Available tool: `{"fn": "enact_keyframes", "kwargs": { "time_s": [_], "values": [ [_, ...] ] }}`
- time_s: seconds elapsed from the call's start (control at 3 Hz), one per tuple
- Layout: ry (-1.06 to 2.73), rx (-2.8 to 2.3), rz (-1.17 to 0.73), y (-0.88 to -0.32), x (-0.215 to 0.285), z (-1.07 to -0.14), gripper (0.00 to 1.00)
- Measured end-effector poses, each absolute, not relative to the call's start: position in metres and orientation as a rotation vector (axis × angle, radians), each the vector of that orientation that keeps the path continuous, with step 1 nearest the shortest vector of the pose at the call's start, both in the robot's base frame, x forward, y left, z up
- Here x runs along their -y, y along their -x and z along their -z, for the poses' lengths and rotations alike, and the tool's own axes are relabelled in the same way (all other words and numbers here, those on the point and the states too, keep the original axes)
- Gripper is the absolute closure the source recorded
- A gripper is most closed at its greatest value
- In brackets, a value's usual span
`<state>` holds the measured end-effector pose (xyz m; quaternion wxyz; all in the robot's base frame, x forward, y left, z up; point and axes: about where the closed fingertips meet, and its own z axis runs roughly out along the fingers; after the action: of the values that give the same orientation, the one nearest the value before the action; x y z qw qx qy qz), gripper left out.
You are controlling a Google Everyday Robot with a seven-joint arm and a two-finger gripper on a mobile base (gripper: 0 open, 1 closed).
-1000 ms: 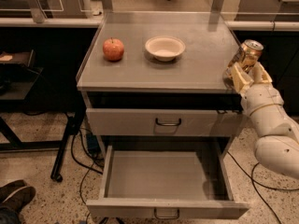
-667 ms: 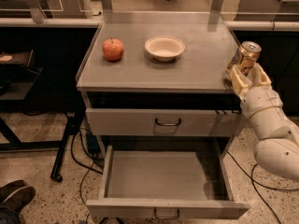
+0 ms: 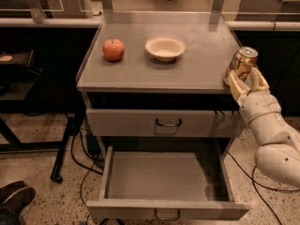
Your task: Pick orange can from middle drawer and place on counter
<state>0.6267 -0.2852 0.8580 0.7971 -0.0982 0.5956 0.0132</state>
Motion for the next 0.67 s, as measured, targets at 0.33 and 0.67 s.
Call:
{"fn": "enact_keyframes", "kwargs": {
  "time_s": [0.33, 0.67],
  "values": [
    [0.226, -1.293, -0.038, -0.6251, 0.2825, -0.8515, 1.00],
    [0.227, -1.293, -0.038, -0.6251, 0.2824, -0.8531, 0.87]
  ]
}}
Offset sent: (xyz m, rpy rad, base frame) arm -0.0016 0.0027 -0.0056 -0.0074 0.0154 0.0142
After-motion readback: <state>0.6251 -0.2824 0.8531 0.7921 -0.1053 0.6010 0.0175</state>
